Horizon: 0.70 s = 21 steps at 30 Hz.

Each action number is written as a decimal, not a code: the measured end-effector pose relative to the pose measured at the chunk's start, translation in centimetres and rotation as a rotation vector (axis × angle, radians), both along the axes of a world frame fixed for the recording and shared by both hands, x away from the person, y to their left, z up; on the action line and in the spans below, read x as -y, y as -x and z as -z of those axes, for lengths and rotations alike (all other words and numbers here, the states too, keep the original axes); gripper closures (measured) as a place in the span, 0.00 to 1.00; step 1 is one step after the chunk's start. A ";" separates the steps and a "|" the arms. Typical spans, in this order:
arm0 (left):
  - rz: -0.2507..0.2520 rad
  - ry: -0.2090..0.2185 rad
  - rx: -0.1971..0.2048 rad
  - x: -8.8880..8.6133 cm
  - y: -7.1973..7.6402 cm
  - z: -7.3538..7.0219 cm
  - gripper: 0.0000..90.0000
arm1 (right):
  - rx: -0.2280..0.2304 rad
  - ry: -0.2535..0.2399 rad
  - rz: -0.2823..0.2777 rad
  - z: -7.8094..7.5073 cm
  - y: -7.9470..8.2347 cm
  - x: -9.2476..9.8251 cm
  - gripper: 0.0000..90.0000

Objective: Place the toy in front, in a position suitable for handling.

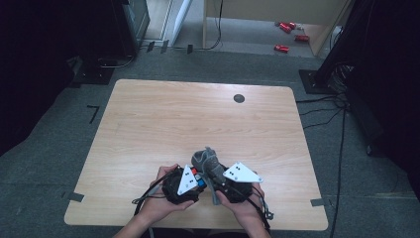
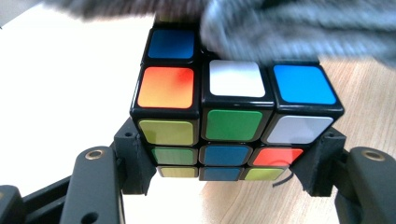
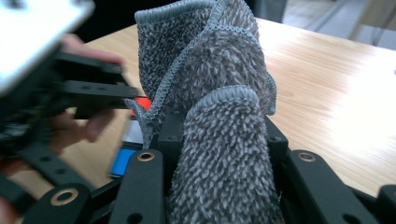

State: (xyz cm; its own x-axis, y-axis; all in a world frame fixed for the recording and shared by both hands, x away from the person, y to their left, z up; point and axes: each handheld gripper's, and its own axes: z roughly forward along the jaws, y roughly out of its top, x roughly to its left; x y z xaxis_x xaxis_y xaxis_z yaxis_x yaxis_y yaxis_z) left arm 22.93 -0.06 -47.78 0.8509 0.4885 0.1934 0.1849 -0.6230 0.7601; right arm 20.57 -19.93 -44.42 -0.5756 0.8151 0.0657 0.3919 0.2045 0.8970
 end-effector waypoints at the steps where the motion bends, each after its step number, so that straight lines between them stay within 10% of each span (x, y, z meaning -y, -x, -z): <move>1: 0.001 0.006 -0.001 0.0 0.0 0.0 0.39 | -0.006 0.005 0.022 0.0 -0.1 0.4 0.70; 13: 0.013 -0.015 0.003 0.5 0.4 0.1 0.39 | 0.001 0.009 -0.077 -0.5 1.2 -2.1 0.70; 21: 0.011 -0.004 0.006 0.2 0.2 -0.1 0.39 | -0.007 -0.006 0.003 -0.2 0.2 -0.3 0.70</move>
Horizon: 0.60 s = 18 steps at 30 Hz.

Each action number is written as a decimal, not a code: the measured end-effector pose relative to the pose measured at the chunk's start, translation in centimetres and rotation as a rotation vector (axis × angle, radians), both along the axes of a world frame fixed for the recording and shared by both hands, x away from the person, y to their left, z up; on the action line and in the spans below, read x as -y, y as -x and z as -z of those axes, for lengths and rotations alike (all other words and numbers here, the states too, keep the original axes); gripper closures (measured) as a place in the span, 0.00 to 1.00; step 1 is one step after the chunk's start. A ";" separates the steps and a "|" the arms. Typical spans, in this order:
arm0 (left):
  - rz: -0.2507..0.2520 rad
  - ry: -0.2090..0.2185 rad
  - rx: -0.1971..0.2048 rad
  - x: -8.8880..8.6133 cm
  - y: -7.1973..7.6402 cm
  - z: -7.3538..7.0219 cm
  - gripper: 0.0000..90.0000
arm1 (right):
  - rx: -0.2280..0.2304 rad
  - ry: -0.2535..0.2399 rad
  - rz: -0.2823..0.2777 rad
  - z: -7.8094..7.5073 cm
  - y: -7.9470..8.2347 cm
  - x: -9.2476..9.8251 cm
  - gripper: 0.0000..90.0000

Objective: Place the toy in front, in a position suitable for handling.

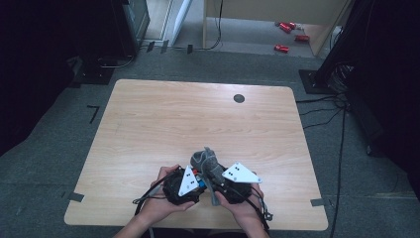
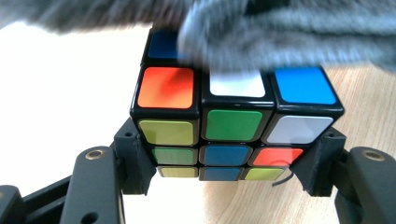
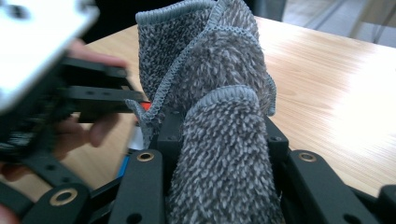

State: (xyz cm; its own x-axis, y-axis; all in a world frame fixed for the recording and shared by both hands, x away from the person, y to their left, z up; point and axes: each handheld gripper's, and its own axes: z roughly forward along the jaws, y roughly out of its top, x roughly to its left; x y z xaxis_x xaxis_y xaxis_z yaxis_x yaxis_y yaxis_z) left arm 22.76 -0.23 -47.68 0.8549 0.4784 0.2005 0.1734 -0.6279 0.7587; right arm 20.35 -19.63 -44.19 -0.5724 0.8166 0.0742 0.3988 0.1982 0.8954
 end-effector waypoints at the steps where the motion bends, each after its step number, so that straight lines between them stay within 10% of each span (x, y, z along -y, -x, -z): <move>1: 0.000 0.001 -0.002 0.0 0.0 0.0 0.39 | -0.003 0.002 0.017 0.0 -0.1 0.3 0.70; 12: -0.002 -0.021 -0.005 0.3 0.1 0.3 0.39 | 0.003 0.020 -0.082 -0.1 1.0 -2.1 0.69; 18: -0.002 -0.002 0.000 0.0 0.0 0.0 0.39 | -0.007 -0.009 -0.022 0.0 0.2 -0.5 0.69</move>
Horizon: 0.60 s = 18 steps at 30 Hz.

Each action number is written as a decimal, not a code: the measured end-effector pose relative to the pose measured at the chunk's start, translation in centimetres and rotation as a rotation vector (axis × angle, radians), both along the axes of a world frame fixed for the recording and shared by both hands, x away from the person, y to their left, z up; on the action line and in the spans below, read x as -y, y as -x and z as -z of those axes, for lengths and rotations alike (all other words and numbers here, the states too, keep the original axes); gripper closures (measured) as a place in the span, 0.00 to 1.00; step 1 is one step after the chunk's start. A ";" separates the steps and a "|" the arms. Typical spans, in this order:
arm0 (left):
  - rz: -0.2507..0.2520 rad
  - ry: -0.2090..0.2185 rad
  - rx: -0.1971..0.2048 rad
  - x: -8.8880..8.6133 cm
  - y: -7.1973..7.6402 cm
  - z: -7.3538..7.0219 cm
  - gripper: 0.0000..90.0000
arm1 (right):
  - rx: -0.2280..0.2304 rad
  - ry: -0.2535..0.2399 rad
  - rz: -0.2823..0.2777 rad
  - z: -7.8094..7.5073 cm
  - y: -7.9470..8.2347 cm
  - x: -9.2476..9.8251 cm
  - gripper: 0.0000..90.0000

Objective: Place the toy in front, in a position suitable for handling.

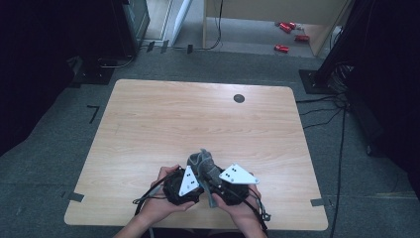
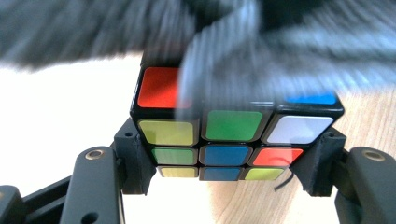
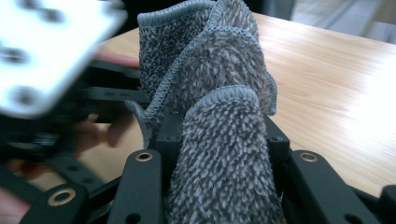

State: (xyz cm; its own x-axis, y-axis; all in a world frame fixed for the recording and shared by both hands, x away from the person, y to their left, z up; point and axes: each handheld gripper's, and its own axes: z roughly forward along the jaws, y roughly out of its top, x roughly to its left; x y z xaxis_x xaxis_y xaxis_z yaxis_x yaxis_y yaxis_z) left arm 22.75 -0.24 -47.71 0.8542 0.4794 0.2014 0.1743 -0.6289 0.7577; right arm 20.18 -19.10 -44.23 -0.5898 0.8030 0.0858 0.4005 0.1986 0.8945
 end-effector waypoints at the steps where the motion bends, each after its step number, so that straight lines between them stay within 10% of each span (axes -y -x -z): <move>1: 0.000 0.001 0.000 0.0 0.0 0.0 0.39 | -0.003 -0.002 0.014 0.0 -0.2 0.4 0.69; 18: 0.002 -0.005 -0.003 0.2 0.1 0.1 0.39 | -0.005 -0.005 -0.033 -0.1 0.5 -1.0 0.69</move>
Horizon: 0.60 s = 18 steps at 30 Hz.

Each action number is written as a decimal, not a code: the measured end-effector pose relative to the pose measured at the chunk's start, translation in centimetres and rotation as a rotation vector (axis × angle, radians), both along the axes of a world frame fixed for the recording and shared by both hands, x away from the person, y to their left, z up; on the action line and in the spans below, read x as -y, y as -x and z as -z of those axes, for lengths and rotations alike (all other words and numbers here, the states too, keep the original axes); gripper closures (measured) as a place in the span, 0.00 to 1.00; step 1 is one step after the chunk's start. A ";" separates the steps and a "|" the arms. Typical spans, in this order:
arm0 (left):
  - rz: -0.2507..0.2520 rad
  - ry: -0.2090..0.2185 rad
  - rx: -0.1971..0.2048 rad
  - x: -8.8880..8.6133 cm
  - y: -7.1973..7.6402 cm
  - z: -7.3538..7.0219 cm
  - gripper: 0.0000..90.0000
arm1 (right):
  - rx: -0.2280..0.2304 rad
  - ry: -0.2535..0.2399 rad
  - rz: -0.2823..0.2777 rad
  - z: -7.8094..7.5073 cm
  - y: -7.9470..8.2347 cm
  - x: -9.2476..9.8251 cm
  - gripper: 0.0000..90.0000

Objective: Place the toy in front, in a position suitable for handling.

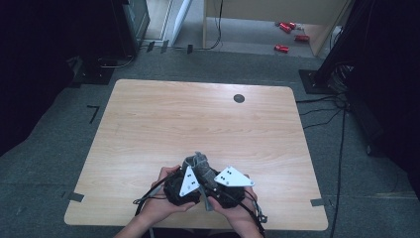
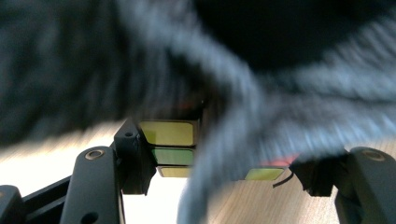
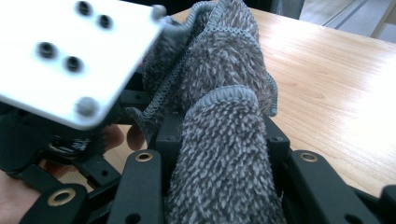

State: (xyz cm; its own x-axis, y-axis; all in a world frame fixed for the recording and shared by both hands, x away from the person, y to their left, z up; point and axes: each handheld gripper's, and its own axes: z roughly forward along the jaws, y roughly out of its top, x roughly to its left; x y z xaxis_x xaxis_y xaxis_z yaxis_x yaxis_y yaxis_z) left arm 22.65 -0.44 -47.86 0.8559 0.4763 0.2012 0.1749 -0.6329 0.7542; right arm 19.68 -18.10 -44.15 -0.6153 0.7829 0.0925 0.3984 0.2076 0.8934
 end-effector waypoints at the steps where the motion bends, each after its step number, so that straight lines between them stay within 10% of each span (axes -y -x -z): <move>1: 0.001 0.000 -0.001 -0.1 -0.1 -0.1 0.39 | -0.003 -0.004 0.013 0.0 -0.2 0.3 0.69; 8: -0.002 0.012 -0.007 -0.3 -0.2 -0.2 0.39 | -0.022 -0.022 0.086 0.0 -0.9 2.1 0.69; 18: 0.000 -0.004 -0.010 0.0 -0.1 0.1 0.39 | 0.013 0.028 0.011 0.0 0.3 -0.4 0.69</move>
State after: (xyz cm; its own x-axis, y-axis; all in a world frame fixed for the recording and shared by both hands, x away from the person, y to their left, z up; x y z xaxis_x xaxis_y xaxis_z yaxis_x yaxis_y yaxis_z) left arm 22.74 -0.43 -47.97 0.8581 0.4751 0.1946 0.1823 -0.6363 0.7496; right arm 19.36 -17.73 -44.18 -0.6076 0.7918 0.0624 0.3890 0.2282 0.8925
